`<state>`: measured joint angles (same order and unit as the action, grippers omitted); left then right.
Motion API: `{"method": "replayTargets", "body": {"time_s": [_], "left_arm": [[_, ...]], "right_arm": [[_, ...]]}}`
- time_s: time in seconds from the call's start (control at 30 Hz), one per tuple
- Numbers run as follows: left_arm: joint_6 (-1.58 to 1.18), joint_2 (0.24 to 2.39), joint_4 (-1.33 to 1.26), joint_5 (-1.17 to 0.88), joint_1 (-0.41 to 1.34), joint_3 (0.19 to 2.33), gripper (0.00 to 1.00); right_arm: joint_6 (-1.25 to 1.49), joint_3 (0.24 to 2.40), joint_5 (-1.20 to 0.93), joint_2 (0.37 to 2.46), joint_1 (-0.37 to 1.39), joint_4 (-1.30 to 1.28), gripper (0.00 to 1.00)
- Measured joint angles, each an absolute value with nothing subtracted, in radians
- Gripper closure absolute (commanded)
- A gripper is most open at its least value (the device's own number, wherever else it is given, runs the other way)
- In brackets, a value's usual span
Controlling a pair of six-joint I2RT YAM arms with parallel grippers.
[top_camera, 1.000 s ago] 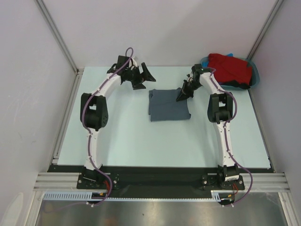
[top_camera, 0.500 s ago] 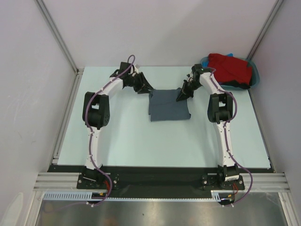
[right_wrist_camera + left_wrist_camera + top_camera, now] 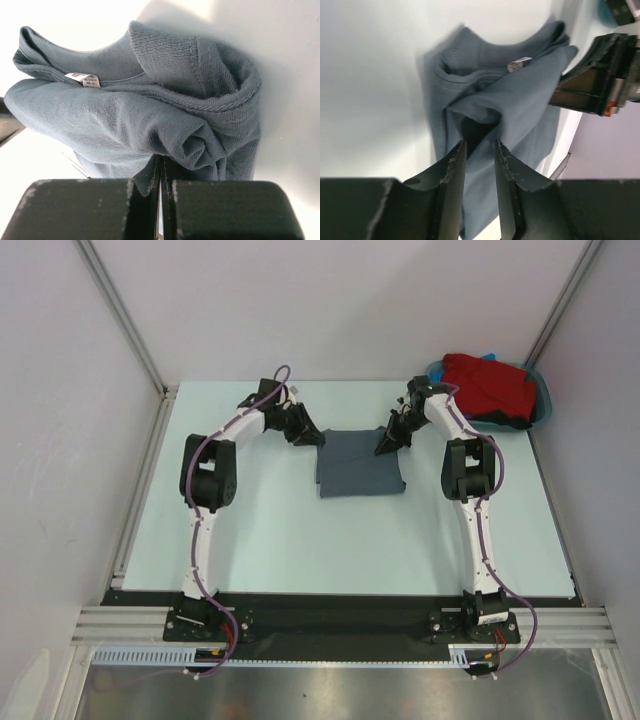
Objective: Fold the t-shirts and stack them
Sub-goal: Fold the tshirt
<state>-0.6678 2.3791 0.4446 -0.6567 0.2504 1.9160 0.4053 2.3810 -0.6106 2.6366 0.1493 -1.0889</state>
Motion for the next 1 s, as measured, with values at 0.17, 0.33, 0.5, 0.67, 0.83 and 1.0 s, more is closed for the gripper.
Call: {"method": "replayTargets", "body": {"time_s": [0.17, 0.33, 0.5, 0.67, 0.83, 1.0], "left_arm": [[-0.655, 2.413, 0.461, -0.65, 0.258, 1.916, 0.68], [-0.655, 2.42, 0.461, -0.649, 0.268, 1.918, 0.69], [-0.657, 2.42, 0.458, -0.649, 0.272, 1.933, 0.73], [-0.656, 2.42, 0.458, -0.642, 0.272, 1.944, 0.73], [-0.656, 2.418, 0.456, -0.619, 0.272, 1.943, 0.72], [-0.658, 2.404, 0.443, -0.605, 0.272, 1.931, 0.71]], "right_arm": [[0.406, 2.381, -0.611, 2.637, 0.149, -1.089, 1.0], [0.405, 2.381, -0.611, 2.637, 0.149, -1.089, 1.0], [0.405, 2.381, -0.611, 2.637, 0.149, -1.09, 1.0], [0.405, 2.381, -0.611, 2.637, 0.149, -1.09, 1.0], [0.405, 2.381, -0.611, 2.637, 0.149, -1.09, 1.0], [0.402, 2.381, -0.611, 2.637, 0.149, -1.09, 1.0]]}}
